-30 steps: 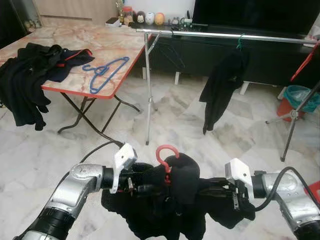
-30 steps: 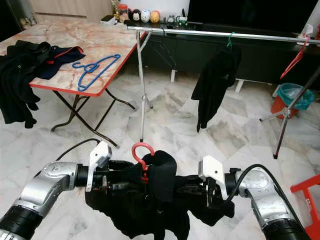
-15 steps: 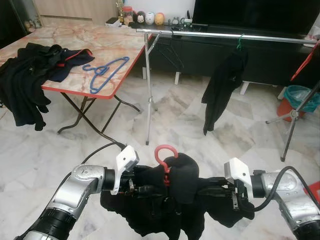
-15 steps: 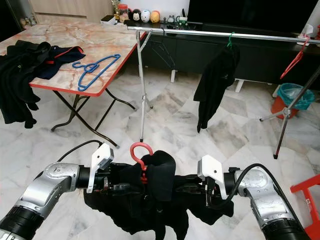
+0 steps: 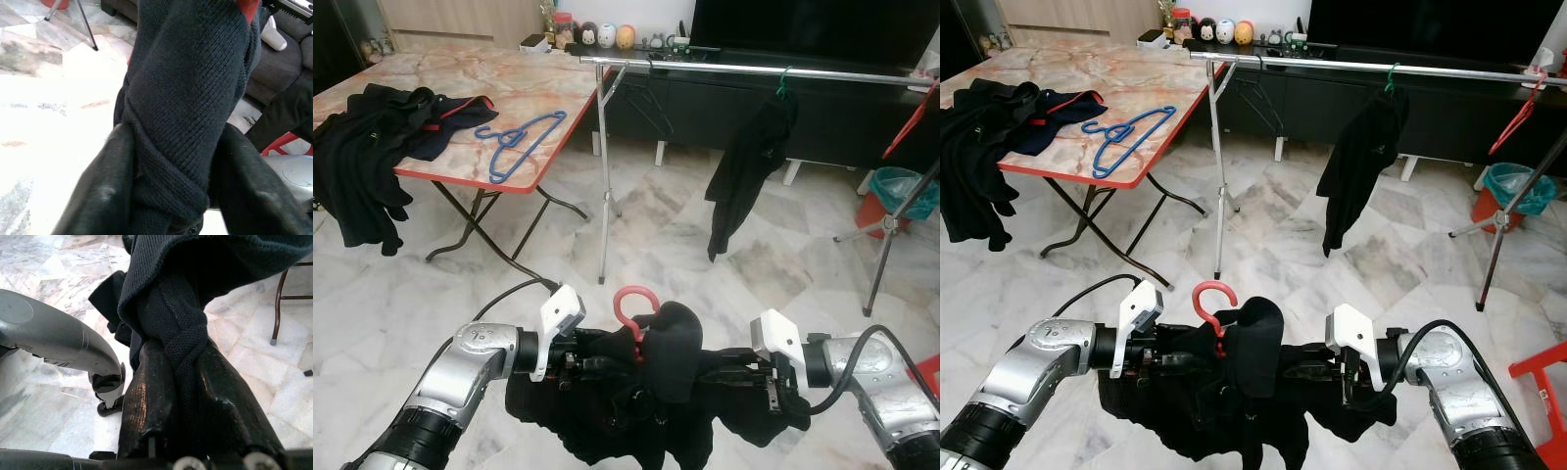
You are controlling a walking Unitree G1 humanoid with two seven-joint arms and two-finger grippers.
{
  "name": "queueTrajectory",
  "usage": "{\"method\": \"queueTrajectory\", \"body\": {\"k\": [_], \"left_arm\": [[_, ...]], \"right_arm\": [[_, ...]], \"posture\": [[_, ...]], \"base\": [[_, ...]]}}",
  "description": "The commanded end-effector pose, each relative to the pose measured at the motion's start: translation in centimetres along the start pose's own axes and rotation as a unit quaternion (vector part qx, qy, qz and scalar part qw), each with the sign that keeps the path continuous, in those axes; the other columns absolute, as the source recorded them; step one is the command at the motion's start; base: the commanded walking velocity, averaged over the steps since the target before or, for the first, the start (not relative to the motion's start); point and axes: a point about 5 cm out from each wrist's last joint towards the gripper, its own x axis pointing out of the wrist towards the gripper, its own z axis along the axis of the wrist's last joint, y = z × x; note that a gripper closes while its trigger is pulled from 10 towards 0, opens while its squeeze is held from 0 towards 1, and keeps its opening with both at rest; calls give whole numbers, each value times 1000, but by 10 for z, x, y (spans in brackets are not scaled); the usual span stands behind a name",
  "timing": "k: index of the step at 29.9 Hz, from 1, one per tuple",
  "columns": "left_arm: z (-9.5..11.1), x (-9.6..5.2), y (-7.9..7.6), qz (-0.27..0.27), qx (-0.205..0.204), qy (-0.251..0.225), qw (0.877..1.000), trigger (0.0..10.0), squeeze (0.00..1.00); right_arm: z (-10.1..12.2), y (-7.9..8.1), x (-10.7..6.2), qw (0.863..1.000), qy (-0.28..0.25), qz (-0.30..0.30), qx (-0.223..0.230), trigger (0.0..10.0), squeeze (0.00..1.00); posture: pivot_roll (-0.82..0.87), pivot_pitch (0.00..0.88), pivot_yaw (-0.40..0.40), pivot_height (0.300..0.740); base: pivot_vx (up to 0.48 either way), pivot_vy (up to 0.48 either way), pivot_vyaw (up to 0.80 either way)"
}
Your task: Hang hanger
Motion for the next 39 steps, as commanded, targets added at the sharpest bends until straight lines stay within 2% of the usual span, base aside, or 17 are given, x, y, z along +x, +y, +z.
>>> {"method": "queueTrajectory", "body": {"k": [1,12,13,14,15,25,39], "left_arm": [[0,2,-2,-12,-1,7,1000,0,0],[1,3,-5,-28,-2,2,1000,0,0],[2,3,-5,-29,-2,1,1000,0,0],[2,3,-5,-30,-2,1,1000,0,0],[2,3,-5,-31,-2,0,1000,0,0],[2,3,-6,-36,-3,-1,999,0,0],[1,4,-2,-16,-3,-4,1000,0,0]], "right_arm": [[16,-6,1,999,-23,-5,-26,10000,0],[16,-7,0,999,-24,-4,-21,10000,0],[16,-7,0,1000,-24,-3,-20,10000,667],[16,-7,0,1000,-24,-3,-19,10000,667],[16,-7,0,1000,-25,-2,-16,10000,1000],[15,-7,0,1000,-25,0,-11,10000,1000],[11,1,0,999,-20,30,5,10000,1000]], "posture": [[-9,0,-42,740],[-8,0,-44,740],[-8,0,-45,740],[-9,0,-45,740],[-9,0,-45,740],[-10,0,-43,740],[-12,0,-43,740]], "base": [[0,0,0],[0,0,0],[0,0,0],[0,0,0],[0,0,0],[0,0,0],[0,0,0]]}}
